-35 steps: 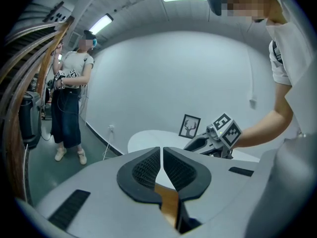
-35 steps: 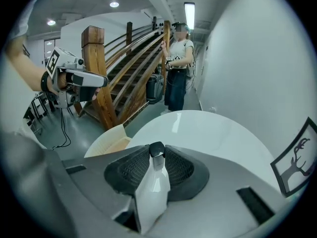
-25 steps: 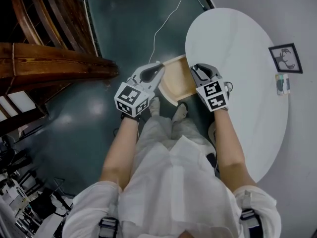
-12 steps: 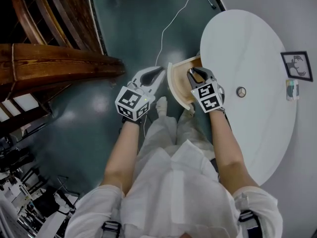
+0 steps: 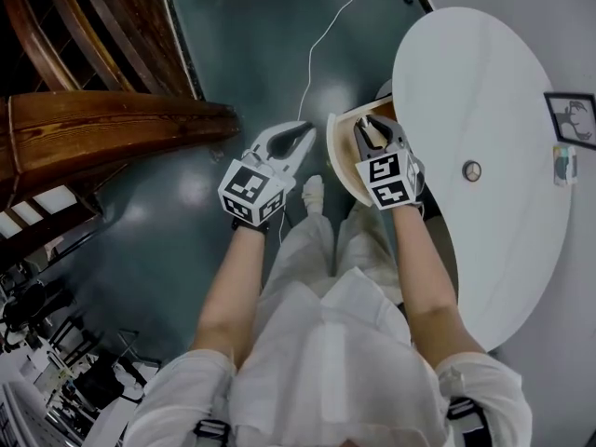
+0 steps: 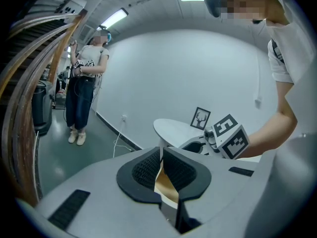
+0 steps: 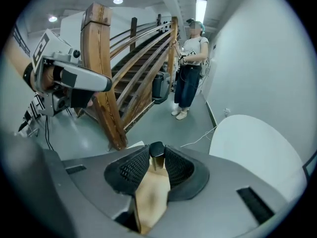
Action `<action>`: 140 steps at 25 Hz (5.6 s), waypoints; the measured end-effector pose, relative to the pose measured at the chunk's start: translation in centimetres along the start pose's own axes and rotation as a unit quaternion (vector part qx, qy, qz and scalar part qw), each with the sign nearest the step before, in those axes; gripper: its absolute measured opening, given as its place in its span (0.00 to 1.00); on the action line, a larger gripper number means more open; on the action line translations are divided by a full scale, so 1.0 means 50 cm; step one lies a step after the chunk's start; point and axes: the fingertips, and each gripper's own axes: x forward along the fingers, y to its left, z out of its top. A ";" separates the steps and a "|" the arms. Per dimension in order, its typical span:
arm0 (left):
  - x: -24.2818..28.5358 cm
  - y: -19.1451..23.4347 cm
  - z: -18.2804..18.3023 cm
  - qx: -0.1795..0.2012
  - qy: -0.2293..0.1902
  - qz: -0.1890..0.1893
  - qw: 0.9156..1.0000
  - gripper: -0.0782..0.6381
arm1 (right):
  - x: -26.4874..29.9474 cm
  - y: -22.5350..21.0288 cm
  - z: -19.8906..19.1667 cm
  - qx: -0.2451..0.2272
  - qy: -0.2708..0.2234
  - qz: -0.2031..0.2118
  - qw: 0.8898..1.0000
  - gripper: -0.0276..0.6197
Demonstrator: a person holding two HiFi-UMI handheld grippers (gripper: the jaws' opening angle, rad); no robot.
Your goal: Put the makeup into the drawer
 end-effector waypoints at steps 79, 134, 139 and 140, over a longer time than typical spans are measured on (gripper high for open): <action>0.031 0.027 0.022 0.029 0.001 -0.038 0.999 0.13 | 0.017 0.041 -0.066 0.105 -0.016 0.050 0.993 0.26; -0.195 -0.229 0.350 0.132 -0.146 -0.023 0.980 0.13 | -0.707 -0.138 0.162 0.089 -0.267 -0.159 0.946 0.05; -0.192 -0.237 0.357 0.136 -0.148 -0.021 0.979 0.13 | -0.715 -0.141 0.166 0.084 -0.271 -0.158 0.946 0.05; -0.191 -0.237 0.358 0.137 -0.149 -0.021 0.979 0.13 | -0.716 -0.141 0.166 0.083 -0.272 -0.158 0.946 0.05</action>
